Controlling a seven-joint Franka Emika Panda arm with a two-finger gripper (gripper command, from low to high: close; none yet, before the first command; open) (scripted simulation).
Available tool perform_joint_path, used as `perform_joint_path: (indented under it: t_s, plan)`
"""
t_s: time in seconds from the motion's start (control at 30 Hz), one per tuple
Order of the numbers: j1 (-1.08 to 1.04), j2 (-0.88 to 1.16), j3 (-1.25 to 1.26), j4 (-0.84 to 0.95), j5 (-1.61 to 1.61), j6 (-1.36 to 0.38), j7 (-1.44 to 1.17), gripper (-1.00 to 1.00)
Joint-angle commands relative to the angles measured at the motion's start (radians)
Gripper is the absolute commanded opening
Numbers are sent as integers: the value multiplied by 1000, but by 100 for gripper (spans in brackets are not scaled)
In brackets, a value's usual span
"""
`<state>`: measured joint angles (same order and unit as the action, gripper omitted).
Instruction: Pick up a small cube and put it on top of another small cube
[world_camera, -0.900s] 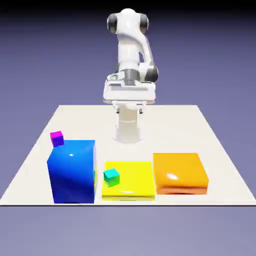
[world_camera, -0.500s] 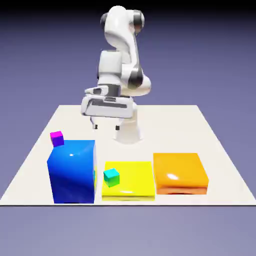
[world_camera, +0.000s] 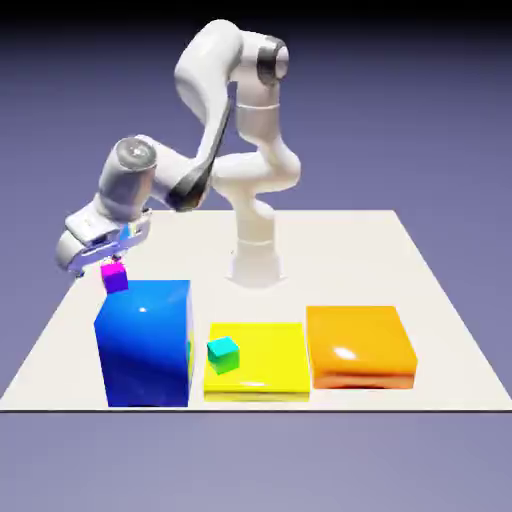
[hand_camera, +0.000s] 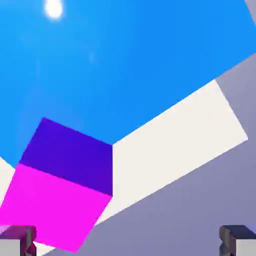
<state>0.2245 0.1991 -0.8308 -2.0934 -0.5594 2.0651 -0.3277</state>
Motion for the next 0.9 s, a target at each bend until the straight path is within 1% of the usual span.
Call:
perform_joint_path:
  t_s: [0.0, 0.77, 0.87]
  plan:
    - [-32, 28, -4, 2, -9, -5, 28, 0]
    - [-651, 102, 350, -323, 122, 410, 1029, 0]
    - [-714, 78, 414, -380, 156, 485, 1159, 0]
